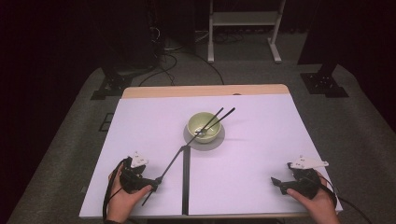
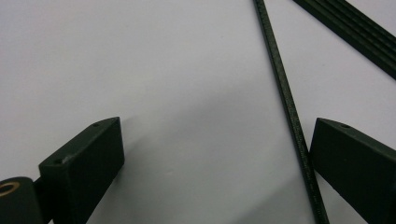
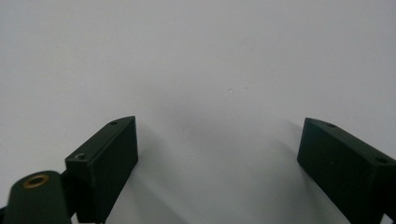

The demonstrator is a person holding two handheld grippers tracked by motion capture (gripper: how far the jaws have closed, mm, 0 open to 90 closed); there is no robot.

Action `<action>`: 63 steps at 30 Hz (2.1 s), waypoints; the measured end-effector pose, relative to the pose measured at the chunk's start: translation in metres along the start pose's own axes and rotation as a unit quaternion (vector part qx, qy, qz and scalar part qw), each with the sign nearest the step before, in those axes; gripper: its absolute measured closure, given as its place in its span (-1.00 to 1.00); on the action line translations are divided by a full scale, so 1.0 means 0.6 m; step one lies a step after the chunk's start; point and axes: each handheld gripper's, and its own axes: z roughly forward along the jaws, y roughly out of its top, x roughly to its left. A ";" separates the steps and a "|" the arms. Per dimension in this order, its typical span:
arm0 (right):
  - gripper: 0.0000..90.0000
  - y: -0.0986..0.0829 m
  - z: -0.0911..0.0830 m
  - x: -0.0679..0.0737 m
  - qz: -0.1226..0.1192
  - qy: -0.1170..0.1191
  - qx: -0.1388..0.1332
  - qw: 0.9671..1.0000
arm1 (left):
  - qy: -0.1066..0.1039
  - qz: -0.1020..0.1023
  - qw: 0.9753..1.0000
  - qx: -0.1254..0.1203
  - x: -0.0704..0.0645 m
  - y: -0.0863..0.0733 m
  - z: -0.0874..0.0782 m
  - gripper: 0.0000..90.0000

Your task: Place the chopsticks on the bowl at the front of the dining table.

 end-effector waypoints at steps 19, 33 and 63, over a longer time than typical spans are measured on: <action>-0.76 0.000 0.000 0.000 0.000 0.000 0.000 1.000 | -0.001 -0.007 1.000 -0.014 0.020 -0.004 -0.011 -0.92; -0.76 0.000 0.000 0.000 0.000 0.000 0.000 1.000 | -0.014 0.003 1.000 -0.027 0.006 0.018 -0.001 -0.67; -0.76 0.000 0.000 0.000 0.001 0.001 0.000 1.000 | -0.034 0.004 0.999 -0.030 -0.017 0.055 0.037 0.47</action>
